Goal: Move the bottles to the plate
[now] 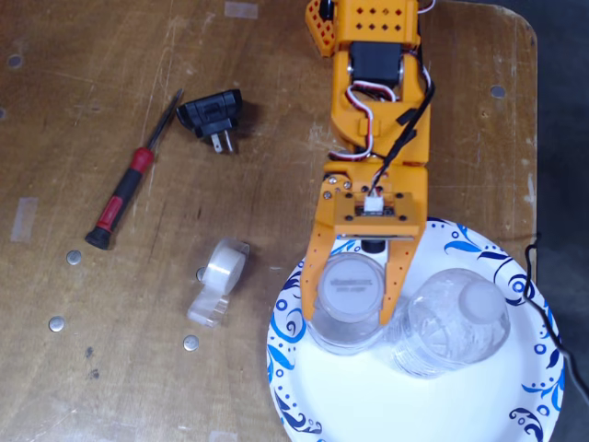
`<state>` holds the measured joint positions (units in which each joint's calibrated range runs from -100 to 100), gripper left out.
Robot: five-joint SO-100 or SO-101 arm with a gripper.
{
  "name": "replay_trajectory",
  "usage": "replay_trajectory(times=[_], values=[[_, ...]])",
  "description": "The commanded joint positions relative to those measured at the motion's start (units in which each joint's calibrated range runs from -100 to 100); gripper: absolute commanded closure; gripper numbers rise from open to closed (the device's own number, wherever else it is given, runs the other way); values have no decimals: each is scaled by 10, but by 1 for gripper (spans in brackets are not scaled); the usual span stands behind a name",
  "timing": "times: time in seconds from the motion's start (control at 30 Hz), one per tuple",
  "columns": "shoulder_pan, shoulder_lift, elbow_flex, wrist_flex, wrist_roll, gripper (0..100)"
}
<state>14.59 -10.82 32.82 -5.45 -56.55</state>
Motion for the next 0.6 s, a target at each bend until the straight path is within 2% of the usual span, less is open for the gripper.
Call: replay_trajectory(times=[0.0,0.57], values=[[3,10,-1,-2,-7,93],[5,45,8,-46,-24,94]])
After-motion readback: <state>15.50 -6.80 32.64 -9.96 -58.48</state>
